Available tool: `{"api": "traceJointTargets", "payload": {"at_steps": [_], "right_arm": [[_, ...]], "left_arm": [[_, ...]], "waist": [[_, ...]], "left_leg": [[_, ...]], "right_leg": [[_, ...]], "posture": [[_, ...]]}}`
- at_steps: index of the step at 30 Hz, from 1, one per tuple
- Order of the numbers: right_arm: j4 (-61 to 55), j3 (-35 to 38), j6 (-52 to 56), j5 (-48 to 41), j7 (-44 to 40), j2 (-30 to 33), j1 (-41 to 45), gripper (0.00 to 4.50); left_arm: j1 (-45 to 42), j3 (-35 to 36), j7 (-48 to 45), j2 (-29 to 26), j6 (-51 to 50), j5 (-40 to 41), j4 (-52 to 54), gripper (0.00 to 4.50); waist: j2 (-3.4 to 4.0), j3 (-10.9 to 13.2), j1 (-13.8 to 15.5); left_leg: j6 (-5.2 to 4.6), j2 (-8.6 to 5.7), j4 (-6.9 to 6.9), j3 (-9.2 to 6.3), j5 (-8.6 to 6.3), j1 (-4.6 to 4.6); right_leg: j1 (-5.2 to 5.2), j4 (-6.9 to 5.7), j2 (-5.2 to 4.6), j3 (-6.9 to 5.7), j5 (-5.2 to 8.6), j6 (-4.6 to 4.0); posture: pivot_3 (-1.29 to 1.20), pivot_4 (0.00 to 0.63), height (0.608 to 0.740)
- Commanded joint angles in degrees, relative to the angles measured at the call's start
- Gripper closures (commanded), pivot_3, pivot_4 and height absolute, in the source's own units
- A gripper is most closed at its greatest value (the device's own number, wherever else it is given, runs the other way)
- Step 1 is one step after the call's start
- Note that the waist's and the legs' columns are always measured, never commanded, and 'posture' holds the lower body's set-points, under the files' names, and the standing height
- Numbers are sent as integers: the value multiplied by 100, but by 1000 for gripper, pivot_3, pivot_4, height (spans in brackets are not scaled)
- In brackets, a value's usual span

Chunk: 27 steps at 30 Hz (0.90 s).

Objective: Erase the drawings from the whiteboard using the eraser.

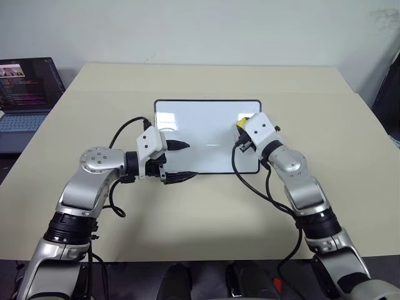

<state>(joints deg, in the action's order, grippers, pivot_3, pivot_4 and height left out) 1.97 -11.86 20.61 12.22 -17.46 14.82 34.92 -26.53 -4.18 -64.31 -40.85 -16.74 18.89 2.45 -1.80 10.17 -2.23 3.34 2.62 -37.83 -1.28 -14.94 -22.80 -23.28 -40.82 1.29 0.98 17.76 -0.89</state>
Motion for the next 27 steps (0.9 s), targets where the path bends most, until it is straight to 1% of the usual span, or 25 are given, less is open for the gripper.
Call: {"api": "traceJointTargets", "payload": {"at_steps": [1,4,6,10,14,16,19,24,26,27], "right_arm": [[157,-14,162,2,-232,159,-53,3514],[-261,-319,589,-142,-952,413,-514,3514],[-395,-437,656,-121,-1135,498,-629,3514],[-265,-320,397,83,-676,390,-439,3514],[75,-28,-74,278,90,291,-17,3514],[166,29,-160,282,216,282,66,3514],[223,-53,-17,244,-57,347,22,3514],[-275,-630,588,151,-1215,682,-555,3514],[-408,-782,676,197,-1449,774,-656,3515],[-414,-804,645,263,-1425,783,-647,3515]], "left_arm": [[73,186,64,-64,31,55,278,0],[140,227,96,-86,-6,77,346,0],[148,235,106,-99,-17,86,359,0],[137,236,114,-111,-23,90,348,0],[147,238,93,-118,-25,104,350,0],[149,240,89,-117,-28,109,349,0],[152,241,92,-114,-31,110,353,0],[157,249,103,-105,-37,119,365,0],[156,247,105,-102,-35,118,367,0],[154,244,106,-100,-32,115,367,0]], "waist": [[-1,-1,3],[-7,-5,34],[-9,-6,37],[-9,-6,-1],[-8,-5,2],[-8,-5,21],[-8,-5,32],[-9,-6,30],[-10,-7,20],[-10,-7,7]], "left_leg": [[0,2,0,-1,0,1],[0,2,-3,-3,0,11],[0,2,-4,-4,0,19],[-1,-2,-5,0,2,35],[-12,-3,-8,0,13,37],[-10,-2,-8,1,18,35],[-10,0,-5,3,17,25],[-10,1,-2,0,16,25],[-11,0,-2,-2,16,28],[-11,0,-3,-1,16,34]], "right_leg": [[0,-1,-1,0,0,0],[8,-6,-2,-1,0,0],[14,-8,-2,-2,0,1],[17,-16,3,11,4,11],[17,-19,10,10,-5,14],[16,-19,10,9,-6,14],[11,-14,10,7,-10,7],[11,-10,9,9,-13,2],[12,-10,10,9,-10,7],[16,-12,11,10,-7,12]], "posture": [[0,150,740],[0,150,740],[0,150,740],[0,150,740],[0,150,740],[0,150,740],[0,150,740],[0,150,740],[0,150,740],[0,150,740]]}}
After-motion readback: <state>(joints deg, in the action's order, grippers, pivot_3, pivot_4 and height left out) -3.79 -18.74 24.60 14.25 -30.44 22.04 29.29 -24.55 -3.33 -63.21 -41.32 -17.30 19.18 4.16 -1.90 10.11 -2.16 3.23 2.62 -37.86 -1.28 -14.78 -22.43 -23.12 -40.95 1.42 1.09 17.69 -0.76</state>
